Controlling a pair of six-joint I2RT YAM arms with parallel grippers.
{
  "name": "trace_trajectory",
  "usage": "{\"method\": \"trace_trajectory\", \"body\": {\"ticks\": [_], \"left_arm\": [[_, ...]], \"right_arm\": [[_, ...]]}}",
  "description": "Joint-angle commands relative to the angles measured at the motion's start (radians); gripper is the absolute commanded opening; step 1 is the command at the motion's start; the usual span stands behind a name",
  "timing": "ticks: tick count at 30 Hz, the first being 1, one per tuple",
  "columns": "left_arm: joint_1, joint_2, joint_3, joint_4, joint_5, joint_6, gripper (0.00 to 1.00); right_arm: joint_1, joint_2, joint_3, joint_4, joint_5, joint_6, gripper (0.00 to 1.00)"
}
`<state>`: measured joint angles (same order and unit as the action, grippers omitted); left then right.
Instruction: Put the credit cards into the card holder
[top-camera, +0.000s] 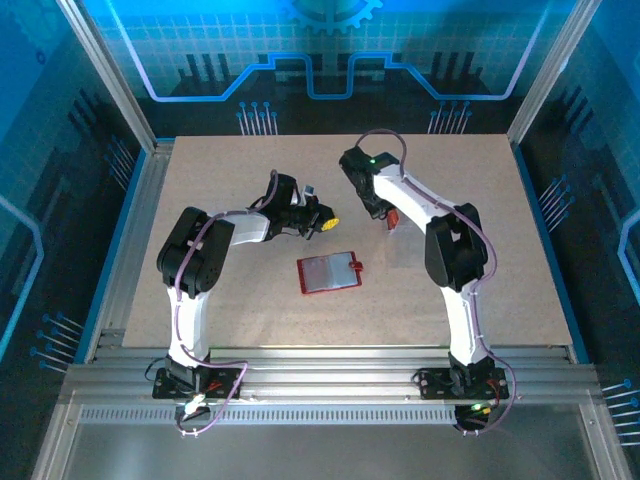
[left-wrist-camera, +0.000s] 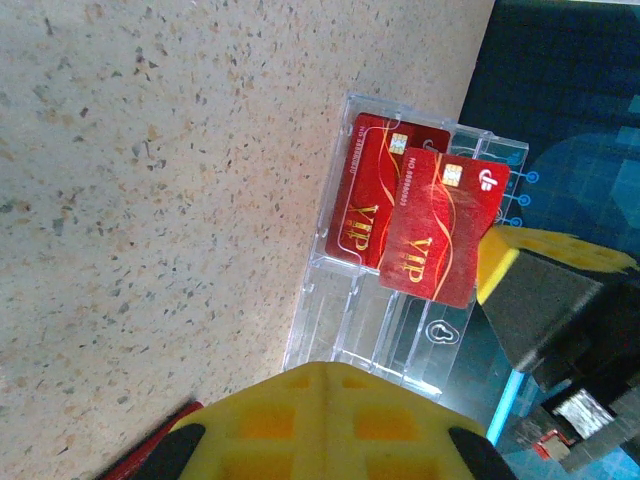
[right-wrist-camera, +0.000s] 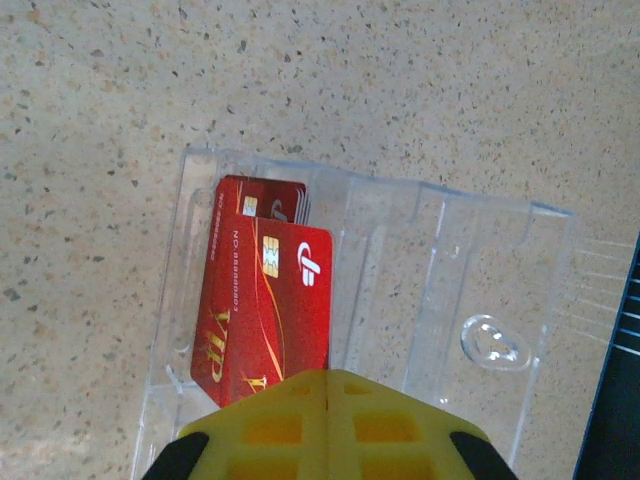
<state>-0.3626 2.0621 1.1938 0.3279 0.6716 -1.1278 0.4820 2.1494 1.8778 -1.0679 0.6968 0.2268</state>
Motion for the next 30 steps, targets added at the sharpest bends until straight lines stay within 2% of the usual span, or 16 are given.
{"method": "trace_trajectory", "body": {"ticks": [1, 18, 24, 30], "left_arm": [[0.007, -0.003, -0.011, 0.01, 0.032, -0.014, 0.05], [0.004, -0.011, -0.039, 0.005, 0.034, 0.005, 0.05], [0.002, -0.018, -0.052, 0.001, 0.035, 0.01, 0.05], [0.002, -0.016, -0.051, 0.002, 0.036, 0.013, 0.05]], "right_arm": [[-0.022, -0.074, -0.023, -0.024, -0.061, 0.0, 0.0], [-0.042, -0.239, -0.205, 0.016, -0.168, 0.035, 0.0], [-0.063, -0.297, -0.29, 0.052, -0.283, 0.065, 0.0], [-0.074, -0.331, -0.344, 0.068, -0.306, 0.08, 0.0]]}}
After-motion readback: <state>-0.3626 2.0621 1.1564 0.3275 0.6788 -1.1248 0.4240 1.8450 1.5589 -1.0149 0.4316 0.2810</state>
